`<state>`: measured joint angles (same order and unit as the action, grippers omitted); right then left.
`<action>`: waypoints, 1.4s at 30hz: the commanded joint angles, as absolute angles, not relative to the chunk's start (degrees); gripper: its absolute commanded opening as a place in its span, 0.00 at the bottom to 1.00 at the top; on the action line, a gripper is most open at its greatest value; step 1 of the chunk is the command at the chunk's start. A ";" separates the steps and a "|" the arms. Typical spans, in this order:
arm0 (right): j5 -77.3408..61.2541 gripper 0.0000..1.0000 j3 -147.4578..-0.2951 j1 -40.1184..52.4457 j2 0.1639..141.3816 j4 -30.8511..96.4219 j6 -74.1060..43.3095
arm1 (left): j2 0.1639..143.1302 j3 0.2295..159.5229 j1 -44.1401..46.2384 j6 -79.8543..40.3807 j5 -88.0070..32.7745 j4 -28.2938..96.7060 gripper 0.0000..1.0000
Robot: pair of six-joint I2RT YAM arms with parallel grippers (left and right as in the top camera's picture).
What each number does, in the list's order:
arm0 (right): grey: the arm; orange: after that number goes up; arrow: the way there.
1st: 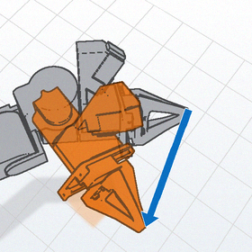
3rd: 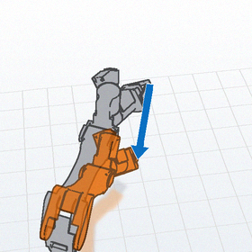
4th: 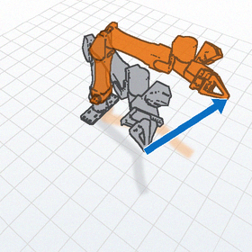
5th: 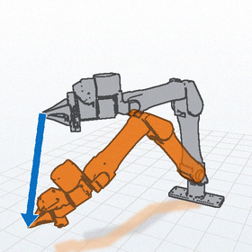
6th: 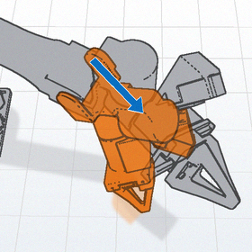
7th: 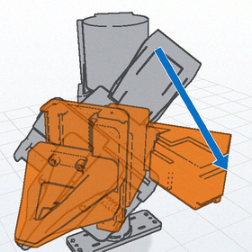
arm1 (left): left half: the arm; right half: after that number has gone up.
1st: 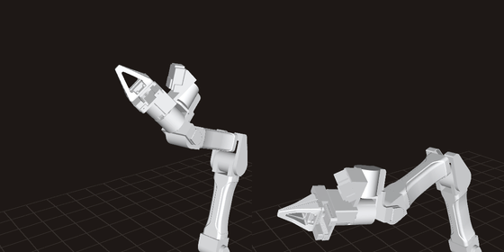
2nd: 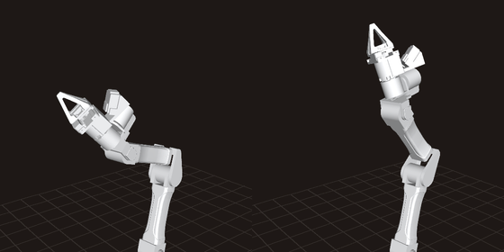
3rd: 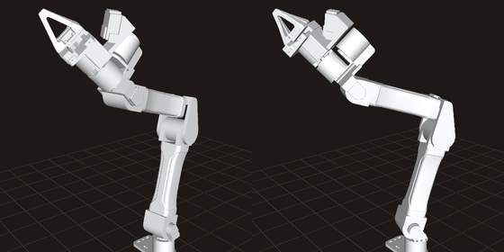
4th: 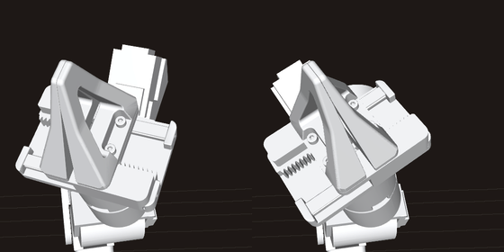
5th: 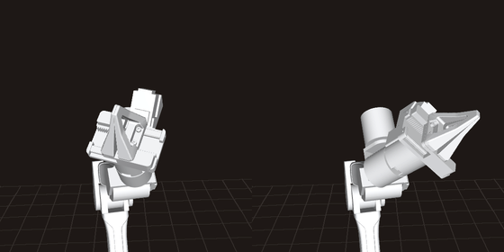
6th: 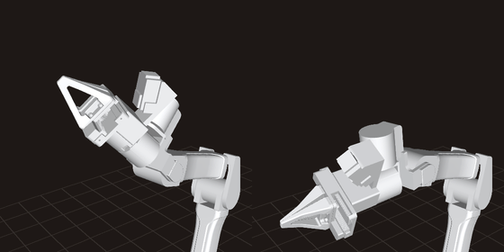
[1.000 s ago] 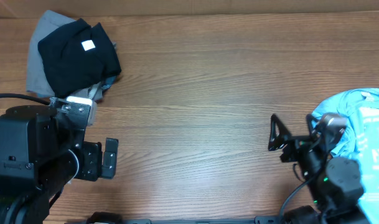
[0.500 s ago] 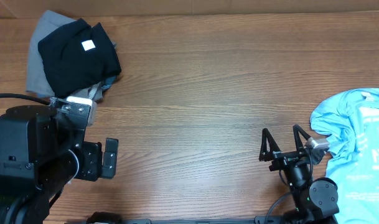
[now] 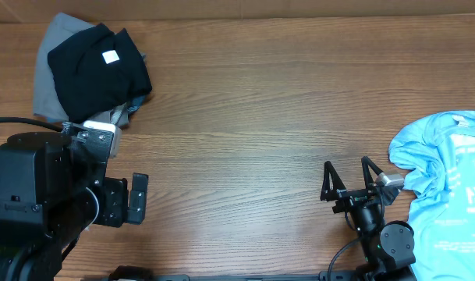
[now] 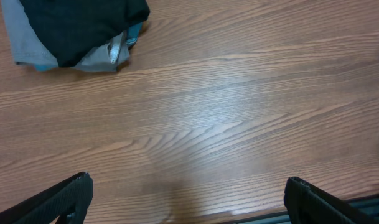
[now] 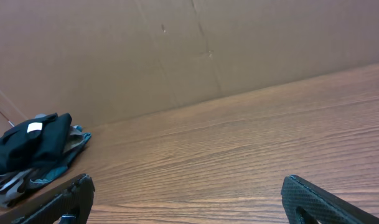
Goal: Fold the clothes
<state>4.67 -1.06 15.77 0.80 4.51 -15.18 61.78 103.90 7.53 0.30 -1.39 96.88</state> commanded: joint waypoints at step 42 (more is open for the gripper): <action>4.36 1.00 -0.47 15.62 0.16 4.36 -14.96 | 7.60 25.82 2.00 8.99 -2.39 17.12 1.00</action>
